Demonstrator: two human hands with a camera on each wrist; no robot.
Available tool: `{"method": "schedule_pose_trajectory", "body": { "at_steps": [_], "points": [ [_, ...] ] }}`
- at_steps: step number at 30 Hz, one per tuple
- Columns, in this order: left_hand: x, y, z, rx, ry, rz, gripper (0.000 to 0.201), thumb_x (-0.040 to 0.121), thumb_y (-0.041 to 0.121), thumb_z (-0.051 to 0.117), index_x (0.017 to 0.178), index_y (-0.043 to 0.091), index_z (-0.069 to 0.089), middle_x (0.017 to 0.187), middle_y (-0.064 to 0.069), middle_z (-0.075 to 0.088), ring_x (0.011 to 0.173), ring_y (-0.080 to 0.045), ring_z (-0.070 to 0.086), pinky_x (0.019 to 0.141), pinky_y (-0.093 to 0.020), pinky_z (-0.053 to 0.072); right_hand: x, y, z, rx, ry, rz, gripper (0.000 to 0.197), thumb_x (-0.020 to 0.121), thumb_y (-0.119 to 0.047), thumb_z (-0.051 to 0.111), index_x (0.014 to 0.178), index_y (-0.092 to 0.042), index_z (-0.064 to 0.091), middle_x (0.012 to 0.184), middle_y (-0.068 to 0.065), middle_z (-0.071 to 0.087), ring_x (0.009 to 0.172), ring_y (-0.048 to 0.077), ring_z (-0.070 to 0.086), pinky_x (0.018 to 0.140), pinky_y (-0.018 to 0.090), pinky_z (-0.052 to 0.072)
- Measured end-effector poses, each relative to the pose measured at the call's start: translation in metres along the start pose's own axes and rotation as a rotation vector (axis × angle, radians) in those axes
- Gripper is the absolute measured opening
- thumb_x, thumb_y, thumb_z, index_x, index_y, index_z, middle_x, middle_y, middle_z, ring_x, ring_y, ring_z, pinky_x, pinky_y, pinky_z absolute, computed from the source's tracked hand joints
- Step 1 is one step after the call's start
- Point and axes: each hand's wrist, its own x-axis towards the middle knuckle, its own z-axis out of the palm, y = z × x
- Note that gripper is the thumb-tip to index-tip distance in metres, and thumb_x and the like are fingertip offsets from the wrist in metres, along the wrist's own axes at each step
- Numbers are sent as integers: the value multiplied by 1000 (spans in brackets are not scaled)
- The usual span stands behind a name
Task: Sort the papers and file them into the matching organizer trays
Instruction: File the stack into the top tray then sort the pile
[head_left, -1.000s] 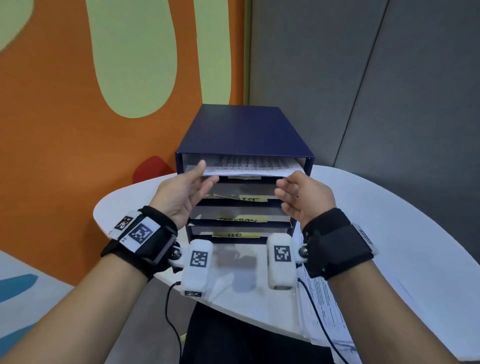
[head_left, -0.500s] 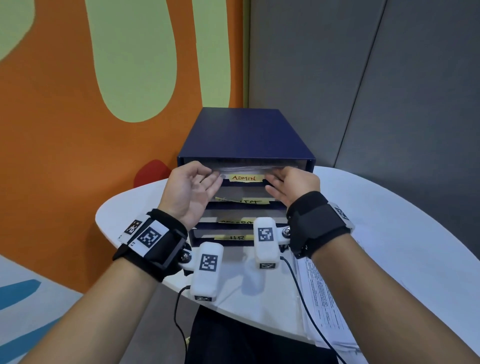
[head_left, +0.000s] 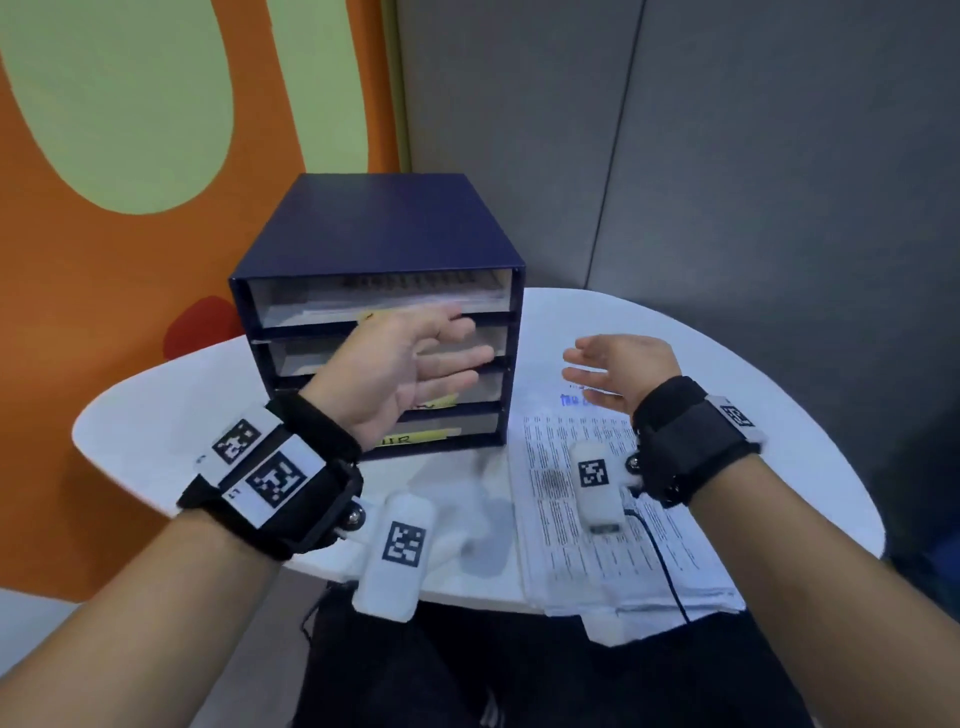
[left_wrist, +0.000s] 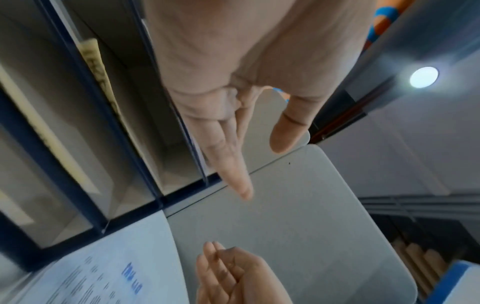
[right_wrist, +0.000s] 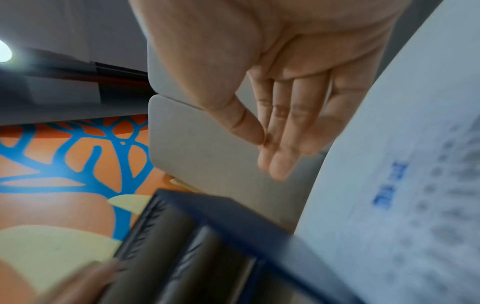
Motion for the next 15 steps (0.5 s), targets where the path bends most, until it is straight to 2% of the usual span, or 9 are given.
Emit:
{"method": "schedule_pose_trajectory", "body": {
  "at_steps": [1,3,6,7,8,11,13,15],
  "points": [
    [3,-6,10,39,-39,-28,27,96,10,50,122,8,58,123,-7,67,98,-26,72,81,-33,60,5,4,-10,-27,22,9,16,95,-9,50,106,-5,61,94,8,70,67,16,67,60,24,45],
    [10,-21,30,141,-79,-84,27,97,14,53,122,8,61,116,-8,71,93,-25,74,81,-33,60,16,15,-29,-111,75,11,15,95,-8,49,98,-4,62,89,9,69,58,15,65,55,22,42],
    [28,-56,57,369,-71,-188,24,97,14,56,118,5,62,118,-13,68,88,-23,69,78,-32,56,33,43,-56,-355,134,1,8,86,-9,61,82,-8,67,92,14,71,64,19,65,56,21,44],
    [36,-71,63,511,-76,-186,23,96,14,56,117,8,62,119,-12,67,90,-21,67,76,-30,54,38,53,-63,-463,149,5,5,81,-11,65,84,-11,70,91,12,72,69,20,65,60,22,47],
    [45,-86,67,686,-92,-147,24,95,15,57,118,11,63,119,-10,66,93,-20,65,79,-30,54,43,66,-69,-575,168,12,14,77,-14,69,90,-14,71,91,8,71,75,20,64,66,23,49],
    [70,-118,79,1151,-184,24,37,91,18,58,127,19,60,131,-1,61,113,-18,60,97,-30,49,46,98,-75,-917,96,54,39,69,-25,78,106,-21,64,105,-1,65,93,19,63,78,22,48],
    [88,-129,91,1366,-256,98,49,91,14,55,139,21,49,145,-1,48,127,-21,50,105,-33,43,43,113,-72,-1183,33,22,46,72,-32,76,114,-21,61,114,1,61,100,21,62,82,26,51],
    [111,-136,99,1573,-259,151,63,89,9,55,148,19,35,152,-4,36,137,-26,39,112,-41,34,46,119,-68,-1334,19,-21,48,78,-36,72,122,-21,57,121,5,58,107,25,59,88,31,51]
  ]
}}
